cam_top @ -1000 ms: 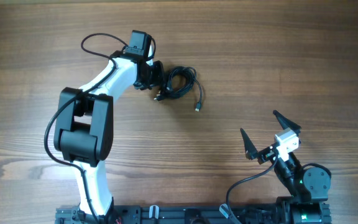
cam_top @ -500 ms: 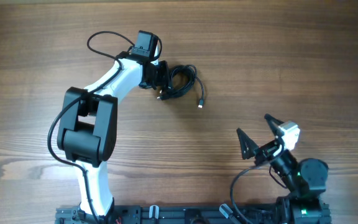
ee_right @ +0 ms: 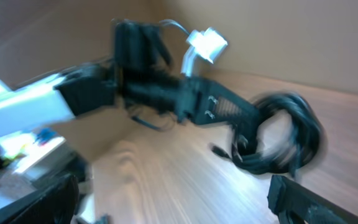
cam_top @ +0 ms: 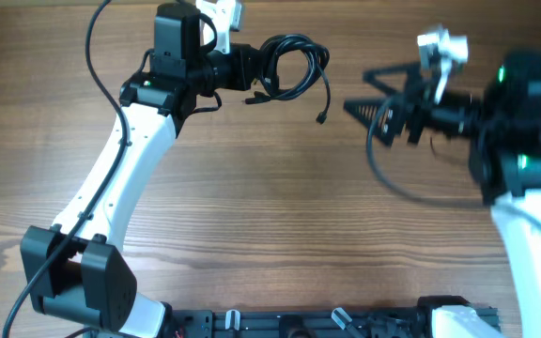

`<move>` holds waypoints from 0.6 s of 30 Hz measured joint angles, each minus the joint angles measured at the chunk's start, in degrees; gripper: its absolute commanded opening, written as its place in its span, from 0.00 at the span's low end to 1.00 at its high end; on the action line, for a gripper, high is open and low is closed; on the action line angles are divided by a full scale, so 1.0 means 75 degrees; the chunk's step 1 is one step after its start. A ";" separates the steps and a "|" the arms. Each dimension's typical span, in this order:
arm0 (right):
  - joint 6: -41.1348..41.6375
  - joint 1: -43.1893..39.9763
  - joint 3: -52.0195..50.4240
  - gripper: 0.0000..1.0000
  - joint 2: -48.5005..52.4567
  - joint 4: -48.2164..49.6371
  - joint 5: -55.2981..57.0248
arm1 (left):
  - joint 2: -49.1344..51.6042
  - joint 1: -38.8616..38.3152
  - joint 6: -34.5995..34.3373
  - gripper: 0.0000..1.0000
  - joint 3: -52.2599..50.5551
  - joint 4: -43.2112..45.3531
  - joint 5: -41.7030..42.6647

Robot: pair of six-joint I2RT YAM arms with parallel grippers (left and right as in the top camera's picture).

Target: Untangle cables

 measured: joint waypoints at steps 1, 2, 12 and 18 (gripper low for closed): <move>0.0154 0.0000 0.0507 1.00 0.0504 -0.0009 -0.0490 | -0.0006 0.0000 -0.0265 0.04 0.0000 0.0079 0.0009; 0.0493 0.0000 0.0828 1.00 0.1003 0.0472 -0.1000 | -0.0006 0.0000 -0.0641 0.04 0.0000 0.0175 0.0015; 0.2999 0.0321 0.0927 1.00 0.2422 0.3171 -0.2649 | -0.0006 0.0000 -0.2157 0.04 0.0000 -0.0038 -0.0006; 0.2396 0.0854 0.1040 1.00 0.2430 -0.1043 0.0903 | -0.0006 0.0000 -0.2521 0.04 0.0000 -0.0169 -0.0073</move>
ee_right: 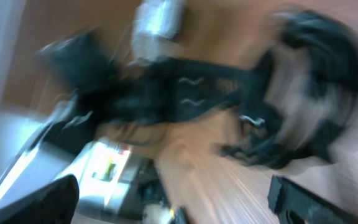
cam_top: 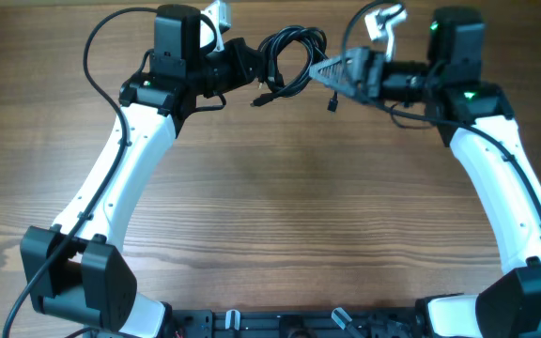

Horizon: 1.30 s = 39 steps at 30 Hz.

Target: Untangle cables

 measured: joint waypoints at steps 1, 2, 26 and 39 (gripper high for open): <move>-0.0434 0.0029 0.0017 1.00 -0.0035 -0.1017 0.1271 | 0.0000 0.0000 -0.0026 0.04 0.0000 -0.0009 -0.0117; -0.0571 0.0029 0.0017 1.00 -0.0058 -0.1221 0.1708 | 0.0000 0.0000 -0.0041 0.04 0.0000 -0.0009 -0.0140; -0.0420 0.2273 0.1425 0.35 0.0347 -0.1212 0.5106 | 0.0000 -0.0152 -0.0766 0.04 0.0000 0.0082 0.1303; -0.0099 0.2308 0.1428 0.04 0.0405 -0.1145 0.5307 | 0.0003 -0.0070 -0.0973 0.04 -0.0032 0.1160 0.2372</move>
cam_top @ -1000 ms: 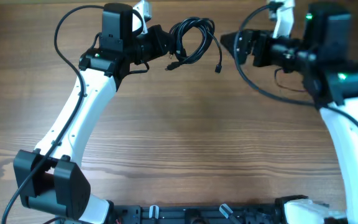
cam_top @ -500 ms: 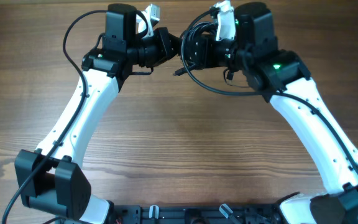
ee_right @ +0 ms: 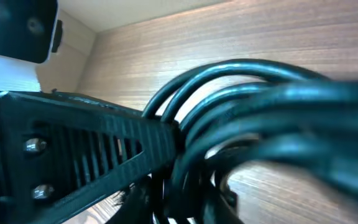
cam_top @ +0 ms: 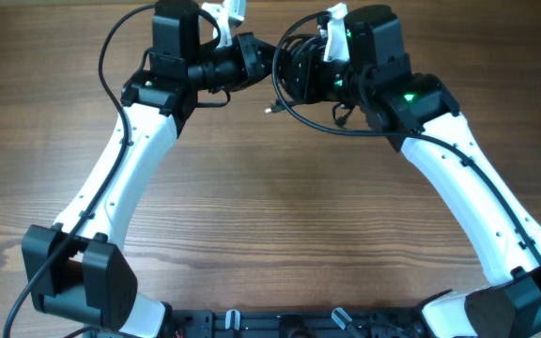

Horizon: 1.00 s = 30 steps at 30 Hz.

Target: Untangle cables

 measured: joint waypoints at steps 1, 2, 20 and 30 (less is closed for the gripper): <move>0.0006 0.0000 0.0000 0.04 -0.0003 -0.0003 0.0017 | 0.0000 0.0000 -0.0076 0.04 0.0000 0.0023 0.0044; -0.0015 0.0000 0.0000 0.04 -0.0009 -0.0017 0.0047 | 0.0003 0.0003 -0.0143 0.04 -0.0020 0.0044 0.0067; -0.0061 -0.0452 -0.0175 0.04 -0.1804 -0.0318 0.0085 | -0.0029 -0.0015 0.1107 0.04 -0.0012 -0.1396 -0.1142; 0.0306 -0.0460 -0.0178 0.04 -0.1786 -0.0219 -0.0513 | -0.0029 -0.0015 0.1568 0.35 -0.0012 -0.1746 -0.1580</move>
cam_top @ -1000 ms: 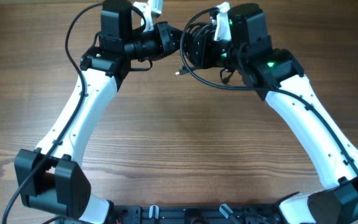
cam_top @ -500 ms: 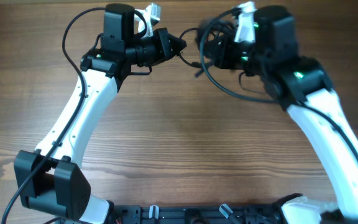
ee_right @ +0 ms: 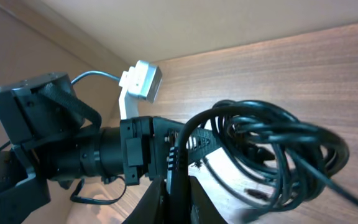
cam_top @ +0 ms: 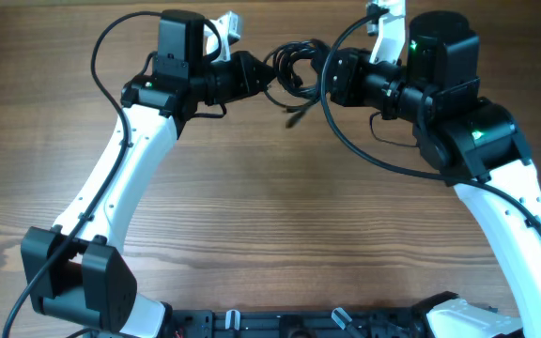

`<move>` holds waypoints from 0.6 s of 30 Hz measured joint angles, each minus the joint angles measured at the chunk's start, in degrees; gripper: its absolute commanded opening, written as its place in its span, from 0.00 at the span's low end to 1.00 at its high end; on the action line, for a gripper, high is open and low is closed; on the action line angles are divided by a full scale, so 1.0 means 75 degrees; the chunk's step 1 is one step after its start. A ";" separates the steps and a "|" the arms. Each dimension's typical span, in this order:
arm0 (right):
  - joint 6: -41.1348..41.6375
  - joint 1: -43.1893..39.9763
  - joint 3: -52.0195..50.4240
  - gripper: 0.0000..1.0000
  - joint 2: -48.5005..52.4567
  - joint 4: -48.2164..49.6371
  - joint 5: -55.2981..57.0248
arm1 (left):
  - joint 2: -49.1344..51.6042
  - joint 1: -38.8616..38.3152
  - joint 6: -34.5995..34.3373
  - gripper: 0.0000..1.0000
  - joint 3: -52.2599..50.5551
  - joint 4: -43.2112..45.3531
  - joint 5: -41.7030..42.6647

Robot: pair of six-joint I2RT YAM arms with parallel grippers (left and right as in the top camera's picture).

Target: Untangle cables

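A tangled bundle of black cable (cam_top: pixel 295 58) hangs above the table at the back, between both grippers. My left gripper (cam_top: pixel 257 77) is shut on its left side; the right wrist view shows it (ee_right: pixel 188 146) clamped on the loops (ee_right: pixel 272 149). My right gripper (cam_top: pixel 325 73) meets the bundle from the right. Its fingers (ee_right: pixel 171 198) stand close together on a single strand that arcs up into the loops. A loose plug end (cam_top: pixel 294 117) dangles below the bundle.
The wooden table (cam_top: pixel 270 216) lies under everything. The right arm's own black lead (cam_top: pixel 364 155) sags in a loop below its wrist. The left arm's lead (cam_top: pixel 101 56) arcs at the far left. A black rail (cam_top: pixel 327 324) runs along the front edge.
My right gripper was pushed deep into the bundle near the left gripper; now it sits farther right, shut on one strand. The bundle has shifted right and the plug end hangs lower.
At first my left gripper held the coiled bundle up at the back while my right gripper stood open far to the right. Then the open right fingertips were at the bundle's right side, then buried among the loops. Now the right gripper grips a strand, farther right.
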 measured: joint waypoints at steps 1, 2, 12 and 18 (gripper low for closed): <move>0.0009 0.0000 0.0000 0.04 0.0000 -0.0009 -0.0087 | 0.0003 0.0000 0.0029 0.38 0.0000 0.0009 -0.0026; 0.0032 0.0000 0.0000 0.04 0.0000 -0.0017 -0.0172 | 0.0003 0.0000 0.0029 0.42 0.0000 0.0012 -0.0050; 0.0119 0.0003 0.0000 0.04 0.0000 -0.0079 -0.0737 | 0.0003 -0.0149 0.0166 0.31 0.0000 0.0667 -0.0006; 0.0108 0.0003 0.0000 0.04 0.0061 -0.0315 -0.0720 | 0.0003 0.0087 0.1020 0.42 0.0000 0.0560 0.1198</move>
